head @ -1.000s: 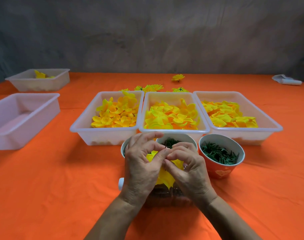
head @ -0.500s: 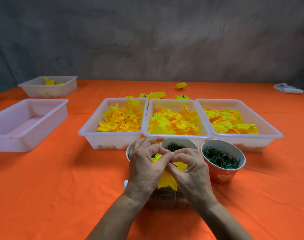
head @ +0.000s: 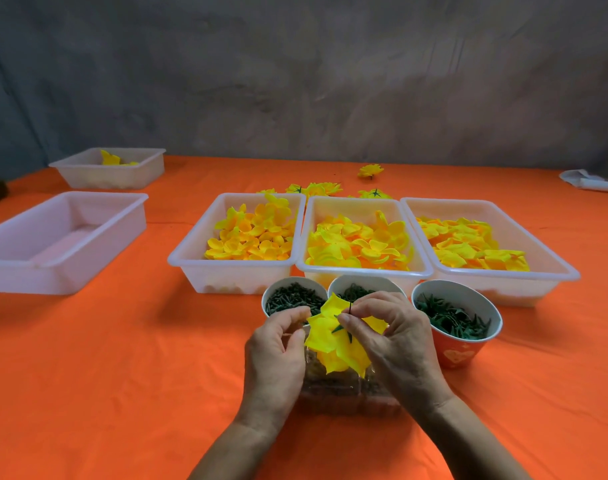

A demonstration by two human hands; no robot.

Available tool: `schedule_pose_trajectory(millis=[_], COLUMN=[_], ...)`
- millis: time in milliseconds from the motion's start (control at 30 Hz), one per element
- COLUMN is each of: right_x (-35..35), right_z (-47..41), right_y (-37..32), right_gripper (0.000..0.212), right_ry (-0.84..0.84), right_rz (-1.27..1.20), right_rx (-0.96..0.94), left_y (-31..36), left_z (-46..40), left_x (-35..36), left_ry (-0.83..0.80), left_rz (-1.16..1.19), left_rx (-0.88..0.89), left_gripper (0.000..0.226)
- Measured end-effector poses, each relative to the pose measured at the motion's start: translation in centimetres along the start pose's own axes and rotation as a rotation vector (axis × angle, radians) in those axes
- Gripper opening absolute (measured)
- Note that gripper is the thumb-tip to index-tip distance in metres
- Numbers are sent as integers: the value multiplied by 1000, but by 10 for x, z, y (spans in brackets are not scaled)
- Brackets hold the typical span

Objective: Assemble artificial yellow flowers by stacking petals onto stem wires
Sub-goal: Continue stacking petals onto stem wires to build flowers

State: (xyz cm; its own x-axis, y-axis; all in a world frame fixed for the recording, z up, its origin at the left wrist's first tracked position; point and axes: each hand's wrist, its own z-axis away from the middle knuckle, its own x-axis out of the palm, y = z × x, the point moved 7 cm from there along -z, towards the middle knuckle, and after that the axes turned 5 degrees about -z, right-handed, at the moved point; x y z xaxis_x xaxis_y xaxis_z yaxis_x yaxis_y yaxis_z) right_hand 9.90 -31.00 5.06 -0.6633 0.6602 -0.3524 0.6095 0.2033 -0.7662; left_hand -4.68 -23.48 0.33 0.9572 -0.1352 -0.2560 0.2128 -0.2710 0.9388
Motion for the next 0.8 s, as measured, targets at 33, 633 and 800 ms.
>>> schedule_pose_trajectory(millis=[33,633,800], right_x=[0,-12,-15], right_z=[-1,-21,-27], right_y=[-1,-27,-33], right_gripper=[11,16,22], right_ry=[3,-1,2], right_rz=[-12,-160,-177], right_rx=[0,-43,-40], left_y=[-2,10,19], left_z=[1,5,2], left_x=[0,24,30], left_ry=[-3,-207,-224], left_rz=[-4,136,161], left_rx=[-14,83,89], left_gripper=[45,26,4])
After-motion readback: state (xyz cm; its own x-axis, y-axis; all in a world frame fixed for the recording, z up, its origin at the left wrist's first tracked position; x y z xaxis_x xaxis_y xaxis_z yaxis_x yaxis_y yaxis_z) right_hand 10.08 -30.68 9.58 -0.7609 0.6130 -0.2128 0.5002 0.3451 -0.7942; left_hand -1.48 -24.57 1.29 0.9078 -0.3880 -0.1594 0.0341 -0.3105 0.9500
